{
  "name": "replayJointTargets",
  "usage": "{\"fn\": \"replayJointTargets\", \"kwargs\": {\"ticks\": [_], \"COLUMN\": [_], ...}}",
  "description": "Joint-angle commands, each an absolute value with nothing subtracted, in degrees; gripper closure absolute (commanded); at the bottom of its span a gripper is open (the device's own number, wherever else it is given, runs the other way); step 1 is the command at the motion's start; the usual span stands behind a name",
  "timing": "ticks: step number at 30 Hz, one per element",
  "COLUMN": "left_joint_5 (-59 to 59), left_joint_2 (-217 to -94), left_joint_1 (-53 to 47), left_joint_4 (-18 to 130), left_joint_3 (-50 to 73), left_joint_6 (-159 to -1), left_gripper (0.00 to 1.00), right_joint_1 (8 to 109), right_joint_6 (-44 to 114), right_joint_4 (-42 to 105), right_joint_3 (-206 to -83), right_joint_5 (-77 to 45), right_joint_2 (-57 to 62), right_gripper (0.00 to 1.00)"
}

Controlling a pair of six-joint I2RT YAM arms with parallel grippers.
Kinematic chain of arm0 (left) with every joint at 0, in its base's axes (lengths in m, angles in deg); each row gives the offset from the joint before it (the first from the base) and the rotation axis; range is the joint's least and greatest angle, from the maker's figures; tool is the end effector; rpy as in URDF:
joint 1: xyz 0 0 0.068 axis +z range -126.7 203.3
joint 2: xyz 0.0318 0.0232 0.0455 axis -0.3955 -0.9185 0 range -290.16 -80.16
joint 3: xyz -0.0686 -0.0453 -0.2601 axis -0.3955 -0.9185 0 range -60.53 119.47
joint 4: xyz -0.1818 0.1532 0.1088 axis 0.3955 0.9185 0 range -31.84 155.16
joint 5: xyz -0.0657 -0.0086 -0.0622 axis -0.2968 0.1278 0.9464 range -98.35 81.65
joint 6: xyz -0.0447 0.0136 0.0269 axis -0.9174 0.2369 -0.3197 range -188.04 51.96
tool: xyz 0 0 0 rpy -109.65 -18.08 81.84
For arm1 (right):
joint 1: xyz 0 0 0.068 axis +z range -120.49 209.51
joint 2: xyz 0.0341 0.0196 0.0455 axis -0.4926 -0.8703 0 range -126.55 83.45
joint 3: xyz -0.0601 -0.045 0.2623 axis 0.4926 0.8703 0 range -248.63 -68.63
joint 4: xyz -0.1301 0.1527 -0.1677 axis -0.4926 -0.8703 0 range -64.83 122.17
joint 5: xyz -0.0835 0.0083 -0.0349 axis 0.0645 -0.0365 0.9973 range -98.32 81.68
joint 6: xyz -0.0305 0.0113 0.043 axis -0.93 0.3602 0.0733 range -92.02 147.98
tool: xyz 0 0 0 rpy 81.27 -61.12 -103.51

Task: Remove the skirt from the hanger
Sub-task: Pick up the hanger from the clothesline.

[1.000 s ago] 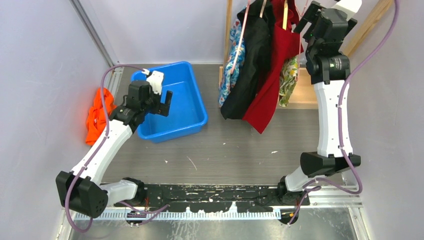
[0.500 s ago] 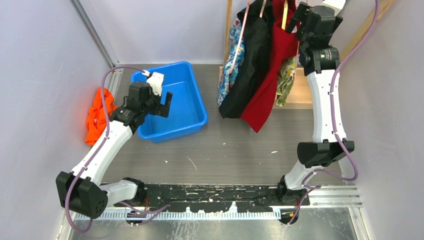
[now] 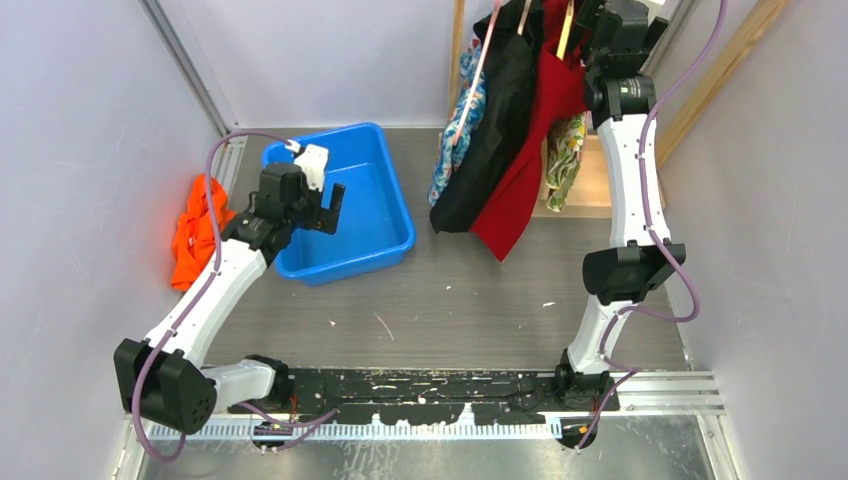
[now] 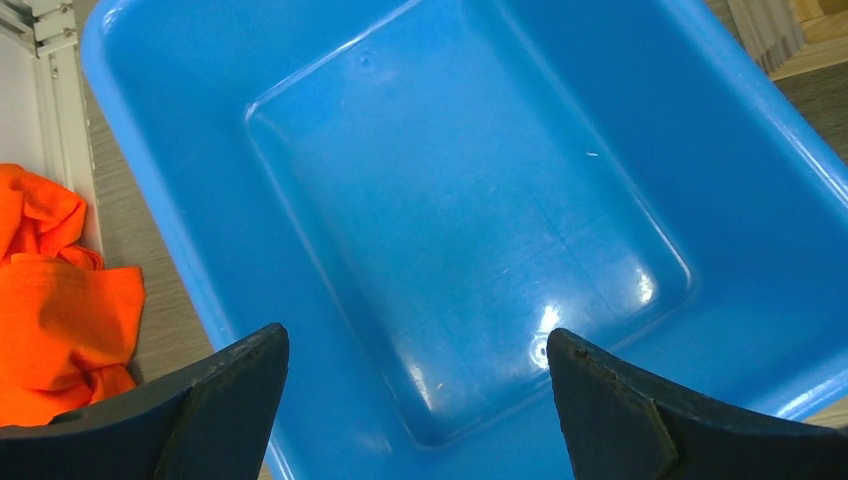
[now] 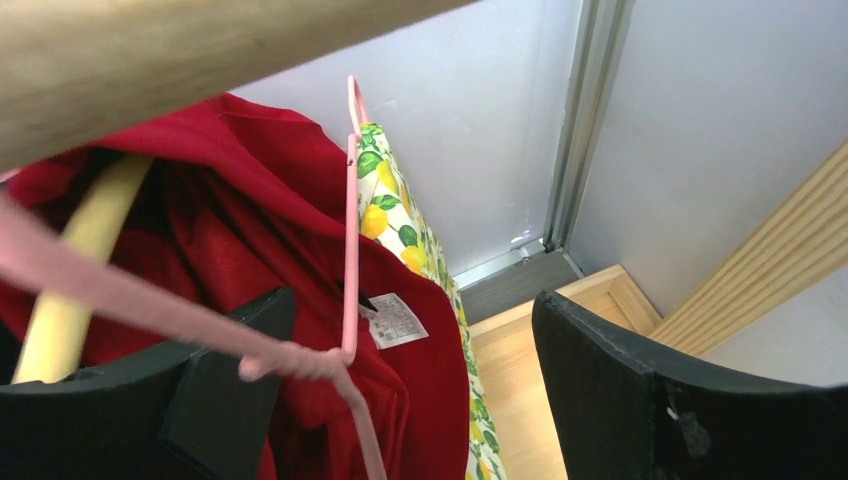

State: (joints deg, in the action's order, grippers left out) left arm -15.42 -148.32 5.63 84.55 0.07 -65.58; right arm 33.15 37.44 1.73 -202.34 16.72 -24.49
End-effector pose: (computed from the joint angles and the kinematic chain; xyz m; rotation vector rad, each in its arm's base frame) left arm 0.2522 -0.0757 0.3247 0.3072 2.1364 -0.0198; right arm 0.4019 0.0104 0.5166 0.4119 1.5956 -0.1865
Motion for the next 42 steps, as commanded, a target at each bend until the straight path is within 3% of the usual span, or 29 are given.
{"fn": "replayJointTargets", "kwargs": {"ticks": [1,12,20,22,23,27,28,42], "left_joint_5": [-16.84,-17.58,-17.80,-17.71,-17.73,-17.67,-17.67,-17.51], "left_joint_2": [-148.80,-149.27,-149.63,-149.83,-149.92,-150.03,-150.03,-148.77], "left_joint_1": [5.42,5.41,5.45,5.39,5.39,5.43,5.40,5.45], "left_joint_4": [81.47,82.13,83.72,83.82,83.89,83.89,83.81,83.01], "left_joint_3": [1.59,1.60,2.61,2.94,3.10,3.29,3.36,2.76], "left_joint_6": [-63.88,-62.87,-62.50,-62.55,-62.59,-62.59,-62.59,-62.84], "left_gripper": [0.01,0.01,0.01,0.01,0.01,0.01,0.01,0.01], "right_joint_1": [33.02,32.32,32.27,32.24,32.18,32.23,32.26,32.38], "right_joint_6": [35.89,32.81,33.50,33.62,33.64,33.34,33.16,33.37], "right_joint_4": [5.95,13.17,14.53,14.74,15.03,18.63,19.73,20.44], "right_joint_3": [-205.61,-196.68,-193.62,-193.76,-193.71,-191.22,-190.20,-190.25], "right_joint_5": [19.12,24.85,24.07,23.80,23.54,22.17,22.03,19.76], "right_joint_2": [-24.82,-22.49,-23.01,-23.33,-23.27,-21.50,-20.84,-15.28], "right_gripper": [0.07,0.17,0.16,0.24,0.34,0.91,0.98,0.99]}}
